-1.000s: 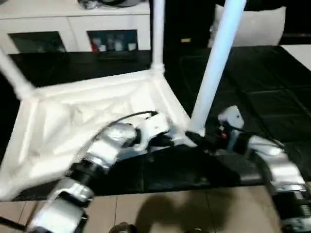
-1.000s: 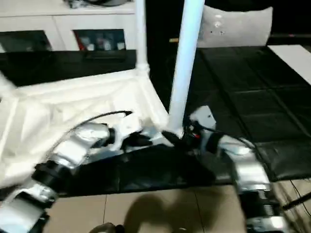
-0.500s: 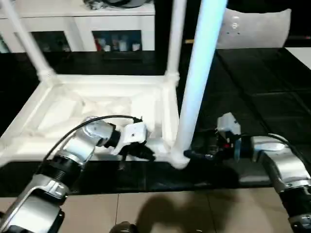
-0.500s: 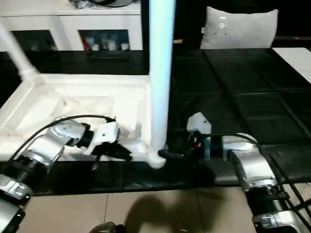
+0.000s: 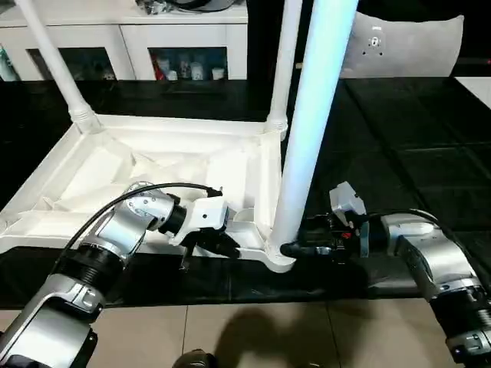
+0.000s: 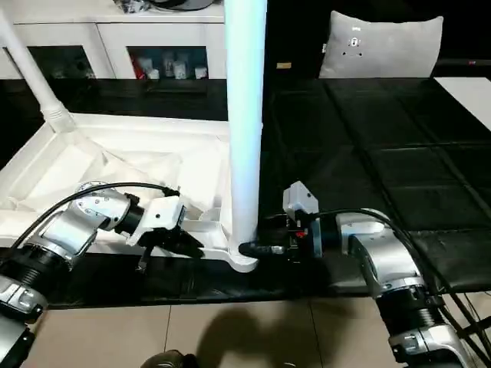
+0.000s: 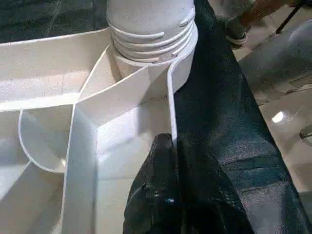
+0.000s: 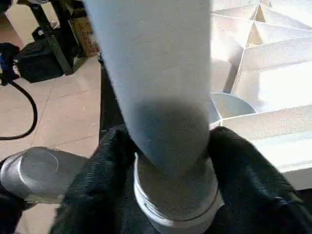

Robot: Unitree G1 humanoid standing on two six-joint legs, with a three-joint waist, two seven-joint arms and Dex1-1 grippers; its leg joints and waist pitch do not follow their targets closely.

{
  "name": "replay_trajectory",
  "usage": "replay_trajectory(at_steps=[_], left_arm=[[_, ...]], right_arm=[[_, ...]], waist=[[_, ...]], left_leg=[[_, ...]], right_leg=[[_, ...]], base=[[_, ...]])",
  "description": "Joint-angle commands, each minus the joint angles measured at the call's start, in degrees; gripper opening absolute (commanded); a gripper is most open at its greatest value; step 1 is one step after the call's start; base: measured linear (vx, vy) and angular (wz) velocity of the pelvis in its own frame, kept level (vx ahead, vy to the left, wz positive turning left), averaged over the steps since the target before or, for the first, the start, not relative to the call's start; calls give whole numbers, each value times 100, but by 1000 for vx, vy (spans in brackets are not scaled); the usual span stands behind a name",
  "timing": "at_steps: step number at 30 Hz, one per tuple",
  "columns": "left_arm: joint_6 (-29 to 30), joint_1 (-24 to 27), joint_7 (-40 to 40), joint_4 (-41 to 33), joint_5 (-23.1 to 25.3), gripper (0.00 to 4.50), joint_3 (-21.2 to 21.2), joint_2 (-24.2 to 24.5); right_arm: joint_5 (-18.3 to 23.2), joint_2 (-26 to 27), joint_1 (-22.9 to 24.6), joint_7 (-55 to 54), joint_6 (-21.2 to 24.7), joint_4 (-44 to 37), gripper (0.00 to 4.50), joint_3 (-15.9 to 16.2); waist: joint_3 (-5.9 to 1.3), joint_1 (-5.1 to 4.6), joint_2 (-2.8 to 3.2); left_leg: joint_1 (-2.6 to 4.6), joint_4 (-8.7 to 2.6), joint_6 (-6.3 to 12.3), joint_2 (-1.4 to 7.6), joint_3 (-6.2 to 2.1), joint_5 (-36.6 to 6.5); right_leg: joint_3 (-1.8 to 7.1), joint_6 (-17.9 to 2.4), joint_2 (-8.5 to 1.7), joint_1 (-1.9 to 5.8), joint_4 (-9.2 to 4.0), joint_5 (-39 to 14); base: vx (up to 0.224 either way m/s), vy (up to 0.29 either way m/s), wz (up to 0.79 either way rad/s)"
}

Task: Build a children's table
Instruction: Rotate leg to tighten

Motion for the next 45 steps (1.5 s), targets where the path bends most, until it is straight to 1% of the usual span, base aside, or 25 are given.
replay_trajectory(at_steps=[1, 5, 11, 15, 17, 18, 20, 21, 22, 23, 24, 25, 26, 27, 29, 31, 33, 34, 35, 37, 38, 39, 40, 42, 45], left_arm=[[-67, -16, -72, 13, 73, 0, -140, 38], [-14, 6, -76, 12, 67, 0, -128, 45], [592, 92, 270, -197, -97, 0, 78, -181], [943, 131, 571, -362, -187, 0, 195, -356], [1146, 125, 809, -407, -219, 0, 276, -482], [1251, 117, 1009, -417, -219, 0, 329, -575], [1520, 95, 1423, -454, -211, 0, 430, -790], [1698, 73, 1686, -473, -195, 0, 488, -938], [2011, 32, 2130, -522, -146, 0, 580, -1196], [2019, 31, 2142, -523, -145, 0, 583, -1202], [2209, -28, 2466, -509, -116, 0, 645, -1412], [2260, -49, 2568, -502, -106, 0, 661, -1479], [2360, -140, 2832, -409, -96, 0, 734, -1635], [2498, -281, 3204, -270, -72, 0, 844, -1842], [2506, -415, 3540, -106, -50, 0, 938, -1999], [2452, -650, 4052, 185, 23, 0, 1039, -2226], [2439, -764, 4317, 268, 150, 0, 1051, -2337], [2446, -774, 4344, 266, 172, 0, 1050, -2349], [2456, -786, 4379, 227, 253, 0, 1011, -2356], [2471, -775, 4381, 199, 264, 0, 1002, -2352], [2420, -732, 4305, 154, 279, 0, 928, -2279], [2365, -704, 4222, 141, 276, 0, 888, -2220], [2269, -667, 4102, 121, 268, 0, 848, -2142], [2152, -613, 3899, 110, 238, 0, 801, -2021], [1929, -511, 3530, 113, 223, 0, 713, -1795]], right_arm=[[50, -7, -53, 230, 45, -76, 219, 130], [33, -11, -27, 271, 74, -99, 199, 150], [258, 118, 331, -131, 516, -531, 192, 59], [163, 243, 523, -465, 490, -568, 192, 22], [79, 352, 570, -741, 468, -534, 192, -27], [-5, 449, 578, -950, 336, -484, 192, -74], [-215, 710, 510, -1592, 178, -298, 192, -208], [-376, 882, 416, -2075, 88, -132, 191, -293], [-535, 1183, 236, -2848, 86, 121, 191, -462], [-539, 1191, 232, -2867, 86, 127, 191, -466], [-556, 1446, 64, -3446, 191, 312, 191, -638], [-550, 1536, 10, -3634, 240, 362, 191, -699], [-562, 1710, -99, -4018, 273, 473, 191, -806], [-563, 1934, -244, -4503, 330, 622, 190, -944], [-565, 2101, -367, -4864, 371, 762, 189, -1054], [-687, 2316, -575, -5374, 340, 1027, 189, -1137], [-785, 2414, -643, -5440, 229, 1147, 189, -1126], [-806, 2423, -648, -5442, 208, 1159, 224, -1122], [-894, 2412, -638, -5502, 73, 1182, 224, -1120], [-891, 2401, -630, -5538, 39, 1184, 262, -1143], [-922, 2320, -609, -5523, -96, 1182, 265, -1160], [-940, 2246, -586, -5450, -174, 1159, 265, -1149], [-934, 2147, -546, -5311, -268, 1108, 287, -1141], [-894, 1973, -480, -5035, -366, 1014, 306, -1144], [-799, 1634, -359, -4432, -495, 854, 331, -1137]], waist=[[-407, 6, -87], [-409, 22, -83], [-412, 49, -91], [-382, 47, -87], [-363, 44, -50], [-358, 22, -76], [-351, -24, -67], [-345, -69, -44], [-334, -140, -47], [-337, -178, -56], [-348, -237, -85], [-356, -297, -73], [-361, -316, -74], [-376, -357, -92], [-391, -370, -93], [-412, -358, -87], [-433, -315, -90], [-450, -288, -79], [-455, -277, -81], [-483, -256, -69], [-486, -251, -70], [-490, -243, -72], [-487, -225, -64], [-489, -211, -70], [-456, -192, -76]], left_leg=[[206, -413, 198, 354, -149, -1358], [208, -414, 182, 354, -149, -1352], [209, -410, 211, 354, -146, -1236], [219, -436, 105, 354, -156, -1534], [253, -449, -14, 352, -172, -1767], [245, -463, -75, 343, -189, -1868], [256, -477, -182, 343, -207, -2023], [250, -487, -233, 327, -223, -2127], [228, -503, -302, 320, -232, -2175], [207, -508, -326, 311, -245, -2204], [189, -511, -326, 292, -264, -2207], [179, -505, -291, 286, -263, -2163], [184, -500, -277, 286, -259, -2135], [169, -482, -217, 268, -241, -2037], [146, -454, -91, 247, -219, -1784], [160, -408, 32, 233, -185, -1570], [157, -387, 122, 240, -175, -1348], [136, -378, 214, 249, -176, -1093], [130, -372, 264, 253, -173, -974], [126, -333, 496, 251, -162, -559], [120, -328, 544, 250, -162, -496], [117, -315, 622, 251, -158, -451], [124, -314, 665, 254, -158, -494], [118, -306, 677, 254, -156, -551], [130, -327, 608, 269, -152, -847]], right_leg=[[197, -1388, -353, 184, -392, -1179], [198, -1371, -351, 182, -395, -1190], [198, -1401, -349, 189, -377, -1046], [210, -1277, -363, 161, -438, -1569], [219, -1190, -376, 136, -483, -1928], [215, -1118, -374, 147, -503, -2104], [216, -1061, -373, 117, -517, -2229], [205, -1032, -369, 118, -523, -2330], [200, -1020, -365, 118, -516, -2385], [187, -1006, -368, 138, -516, -2417], [163, -939, -361, 166, -529, -2480], [169, -944, -361, 161, -538, -2383], [173, -963, -355, 153, -537, -2300], [178, -994, -340, 159, -538, -2112], [179, -1050, -331, 177, -532, -1809], [189, -1108, -322, 159, -537, -1620], [186, -1146, -321, 179, -518, -1336], [182, -1191, -321, 211, -476, -973], [180, -1225, -312, 213, -456, -766], [168, -1416, -291, 233, -365, 8], [164, -1450, -295, 245, -350, 116], [159, -1502, -300, 252, -337, 218], [155, -1513, -306, 249, -351, 169], [155, -1523, -306, 262, -351, 108], [161, -1476, -309, 256, -398, -290]], base=[[0, 0, 0], [0, 0, 0], [0, 0, 0], [0, 0, 0], [0, 0, 0], [0, 0, 0], [0, 0, 0], [0, 0, 0], [0, 0, 0], [0, 0, 0], [0, 0, 0], [0, 0, 0], [0, 0, 0], [0, 0, 0], [0, 0, 0], [0, 0, 0], [0, 0, 0], [0, 0, 0], [54, -9, 1], [54, -6, 1], [0, 0, 0], [0, 0, 0], [0, 0, 0], [0, 0, 0], [0, 0, 0]])
